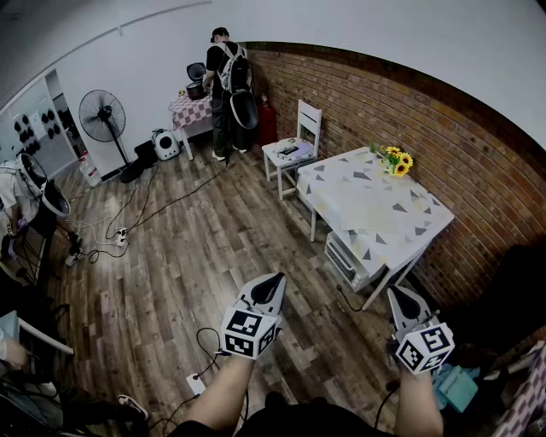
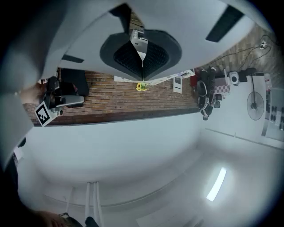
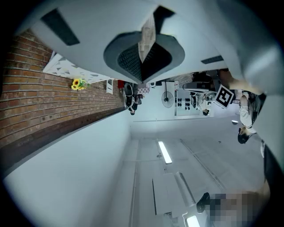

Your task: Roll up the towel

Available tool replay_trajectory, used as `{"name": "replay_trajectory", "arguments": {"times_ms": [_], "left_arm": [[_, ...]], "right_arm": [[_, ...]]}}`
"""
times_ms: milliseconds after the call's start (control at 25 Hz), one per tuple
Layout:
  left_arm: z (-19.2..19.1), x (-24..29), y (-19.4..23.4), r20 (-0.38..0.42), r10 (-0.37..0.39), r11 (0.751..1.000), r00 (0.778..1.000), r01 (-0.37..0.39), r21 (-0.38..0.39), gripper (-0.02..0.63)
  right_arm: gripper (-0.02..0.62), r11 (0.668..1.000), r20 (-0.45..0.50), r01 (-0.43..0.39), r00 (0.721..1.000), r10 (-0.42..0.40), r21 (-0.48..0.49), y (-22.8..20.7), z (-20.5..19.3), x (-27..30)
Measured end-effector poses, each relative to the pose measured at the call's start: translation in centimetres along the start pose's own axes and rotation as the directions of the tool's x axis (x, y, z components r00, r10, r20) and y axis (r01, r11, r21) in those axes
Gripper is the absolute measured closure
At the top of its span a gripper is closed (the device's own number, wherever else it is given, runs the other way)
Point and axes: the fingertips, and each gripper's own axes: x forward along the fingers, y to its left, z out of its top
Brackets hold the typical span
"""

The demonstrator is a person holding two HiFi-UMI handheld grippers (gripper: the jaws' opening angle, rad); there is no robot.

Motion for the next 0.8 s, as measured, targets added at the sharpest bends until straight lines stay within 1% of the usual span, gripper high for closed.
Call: {"name": "replay_trajectory", "arguments": {"times_ms": [200, 480, 720, 800], "left_arm": [[-0.3, 0.1, -1.2, -0.008, -0.019, 1.0, 1.0, 0.019, 0.016, 0.588], [-0.4, 0.6, -2.5, -0.016, -0.022, 1.0, 1.0, 0.023, 0.019, 0.588], [-1.5, 1.5, -4.9, -0.043, -0.031, 0.999, 0.999, 0.032, 0.023, 0.588], [-1.8, 1.8, -5.6, -0.049, -0.032, 0.999, 0.998, 0.033, 0.026, 0.588]], "right_arm": [[0.584, 1.0, 0.004, -0.002, 1.0, 0.002, 0.0, 0.0, -0.3, -0.5], [0.584, 1.0, 0.008, 0.001, 1.0, -0.001, -0.001, -0.9, -0.4, -1.5], [0.583, 1.0, -0.021, -0.004, 1.0, 0.004, -0.023, -1.6, -1.9, -2.9], [0.583, 1.0, -0.031, 0.001, 1.0, -0.002, -0.016, -2.2, -2.5, -3.2]]}}
